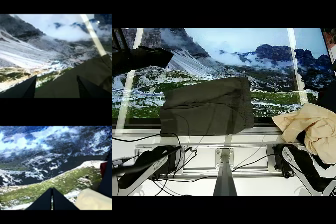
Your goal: Fold the clothes and pants, and hang the long-sleeved shirts on hangers.
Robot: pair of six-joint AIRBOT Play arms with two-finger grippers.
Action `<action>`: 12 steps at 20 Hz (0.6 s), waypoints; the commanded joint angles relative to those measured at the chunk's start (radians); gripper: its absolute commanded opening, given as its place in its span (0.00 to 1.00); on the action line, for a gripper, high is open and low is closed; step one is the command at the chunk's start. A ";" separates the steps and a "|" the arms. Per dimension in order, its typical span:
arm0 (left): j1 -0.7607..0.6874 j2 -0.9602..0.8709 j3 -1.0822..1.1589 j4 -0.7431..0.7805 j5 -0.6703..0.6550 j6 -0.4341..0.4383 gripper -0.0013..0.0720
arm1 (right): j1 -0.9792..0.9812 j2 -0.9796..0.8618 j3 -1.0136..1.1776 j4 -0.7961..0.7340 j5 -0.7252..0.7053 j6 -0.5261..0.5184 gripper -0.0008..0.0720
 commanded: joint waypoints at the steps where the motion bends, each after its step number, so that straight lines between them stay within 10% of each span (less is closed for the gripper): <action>1: 0.001 0.001 0.001 0.000 0.000 0.000 0.77 | 0.000 -0.001 0.000 0.000 0.000 0.000 0.04; 12: 0.001 0.001 0.001 0.000 0.008 0.003 0.77 | 0.000 -0.001 0.000 0.000 -0.138 0.001 0.04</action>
